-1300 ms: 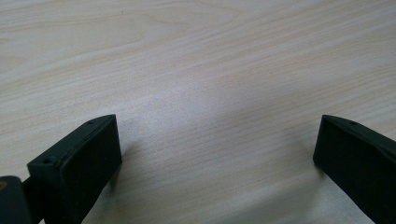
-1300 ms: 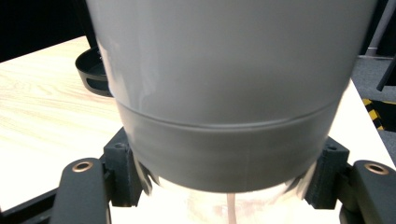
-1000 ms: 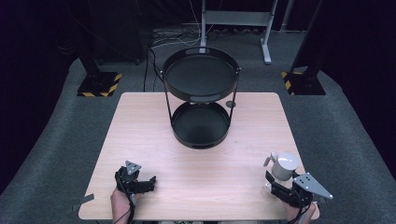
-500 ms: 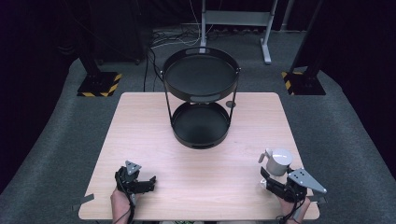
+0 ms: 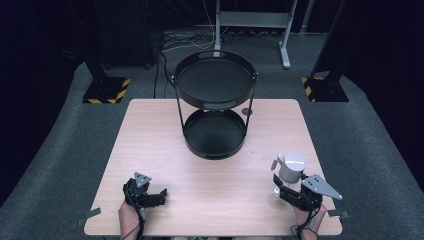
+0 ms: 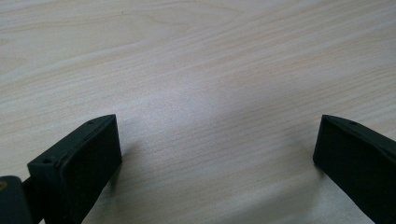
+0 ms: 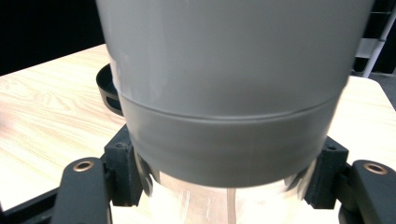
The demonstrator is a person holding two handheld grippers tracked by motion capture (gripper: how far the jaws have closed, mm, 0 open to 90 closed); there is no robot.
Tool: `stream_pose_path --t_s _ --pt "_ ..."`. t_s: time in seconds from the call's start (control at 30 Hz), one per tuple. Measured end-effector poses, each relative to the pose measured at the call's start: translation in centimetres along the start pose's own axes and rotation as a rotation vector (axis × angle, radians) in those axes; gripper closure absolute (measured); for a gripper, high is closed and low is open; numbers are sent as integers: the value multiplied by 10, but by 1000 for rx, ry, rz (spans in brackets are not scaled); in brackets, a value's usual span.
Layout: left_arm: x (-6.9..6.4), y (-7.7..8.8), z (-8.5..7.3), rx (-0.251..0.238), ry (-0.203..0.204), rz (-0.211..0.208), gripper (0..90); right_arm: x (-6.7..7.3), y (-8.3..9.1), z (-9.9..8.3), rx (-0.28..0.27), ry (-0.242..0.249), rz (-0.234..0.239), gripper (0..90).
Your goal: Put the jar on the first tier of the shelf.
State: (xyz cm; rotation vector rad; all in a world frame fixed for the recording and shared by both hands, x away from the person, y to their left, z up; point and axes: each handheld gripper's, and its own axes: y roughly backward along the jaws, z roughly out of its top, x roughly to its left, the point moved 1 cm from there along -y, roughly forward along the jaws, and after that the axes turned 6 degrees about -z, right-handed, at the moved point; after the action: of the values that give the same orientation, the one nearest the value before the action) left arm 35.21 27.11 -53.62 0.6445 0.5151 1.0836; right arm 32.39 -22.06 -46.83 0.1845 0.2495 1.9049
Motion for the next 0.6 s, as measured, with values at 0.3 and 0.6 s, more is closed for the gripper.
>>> stream_pose_path --t_s 0.3,0.6 --pt "0 0 0 -1 -1 1 5 7 -11 8 -5 23 21 298" --pt "0 0 0 -2 -2 3 5 12 -20 12 -11 24 34 299"
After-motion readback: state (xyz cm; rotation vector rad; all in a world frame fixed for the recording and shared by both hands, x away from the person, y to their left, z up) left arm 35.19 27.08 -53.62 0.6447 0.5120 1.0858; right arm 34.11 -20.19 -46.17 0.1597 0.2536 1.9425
